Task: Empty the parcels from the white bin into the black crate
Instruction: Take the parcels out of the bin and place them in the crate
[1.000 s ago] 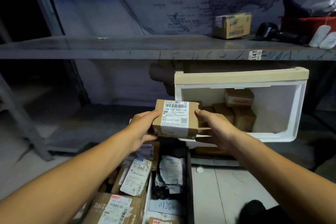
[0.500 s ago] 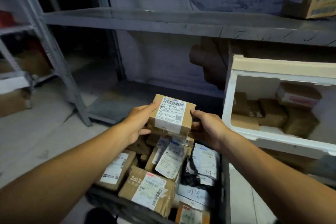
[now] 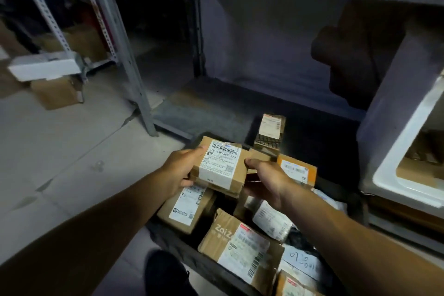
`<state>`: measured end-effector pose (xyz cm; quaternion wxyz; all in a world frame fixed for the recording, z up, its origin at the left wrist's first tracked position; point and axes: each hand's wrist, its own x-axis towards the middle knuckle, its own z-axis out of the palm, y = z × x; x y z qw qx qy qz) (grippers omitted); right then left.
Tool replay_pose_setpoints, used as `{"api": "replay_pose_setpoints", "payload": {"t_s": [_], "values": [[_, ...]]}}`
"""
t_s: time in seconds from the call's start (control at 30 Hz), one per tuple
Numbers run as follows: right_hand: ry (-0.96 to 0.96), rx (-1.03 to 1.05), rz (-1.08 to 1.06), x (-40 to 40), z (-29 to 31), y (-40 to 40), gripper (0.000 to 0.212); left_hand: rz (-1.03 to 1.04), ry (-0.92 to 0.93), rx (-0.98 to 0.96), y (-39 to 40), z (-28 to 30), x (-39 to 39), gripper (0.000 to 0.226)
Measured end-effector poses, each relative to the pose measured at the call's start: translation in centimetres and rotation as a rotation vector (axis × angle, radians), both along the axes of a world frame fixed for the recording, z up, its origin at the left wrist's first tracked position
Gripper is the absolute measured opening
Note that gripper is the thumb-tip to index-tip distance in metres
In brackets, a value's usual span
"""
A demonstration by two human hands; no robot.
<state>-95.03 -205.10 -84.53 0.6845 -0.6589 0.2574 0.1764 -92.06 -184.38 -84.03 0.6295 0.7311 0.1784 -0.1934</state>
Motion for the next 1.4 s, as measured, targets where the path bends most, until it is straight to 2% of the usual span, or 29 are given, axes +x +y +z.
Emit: {"api": "replay_pose_setpoints", "payload": {"t_s": [0.23,0.37,0.47,0.73,0.83,0.93,1.03,1.17,1.33,1.4], "values": [[0.103,0.0,0.047,3.2,-5.1,4.4,0.022,0.044,0.069,0.087,3.3,-4.6,1.7,0.028],[0.164,0.015,0.078,4.4,-7.6,6.3,0.022,0.097,0.106,0.117,3.8,-6.9,2.7,0.018],[0.198,0.044,0.085,5.2,-9.4,6.8,0.022,0.096,0.135,0.149,4.0,-8.9,3.6,0.021],[0.19,0.058,0.039,6.8,-11.5,8.8,0.024,0.1,0.049,0.333,3.7,-12.2,4.9,0.03],[0.201,0.073,0.038,6.9,-11.4,8.7,0.028,0.016,-0.03,0.497,3.2,-11.3,4.9,0.025],[0.197,0.084,0.021,6.8,-11.2,8.8,0.029,-0.072,-0.233,0.723,2.6,-10.8,4.4,0.026],[0.187,0.096,-0.013,6.4,-10.8,9.1,0.023,-0.13,-0.369,0.815,2.3,-10.9,3.7,0.027],[0.167,0.109,-0.024,6.1,-10.0,9.1,0.022,-0.214,-0.386,0.878,2.4,-11.7,3.5,0.038],[0.13,0.099,0.013,5.7,-8.8,8.9,0.026,-0.48,-0.3,1.097,1.9,-11.6,3.0,0.06],[0.131,0.083,0.039,5.6,-8.3,8.8,0.026,-0.531,-0.277,1.121,2.0,-11.2,3.5,0.062]]}}
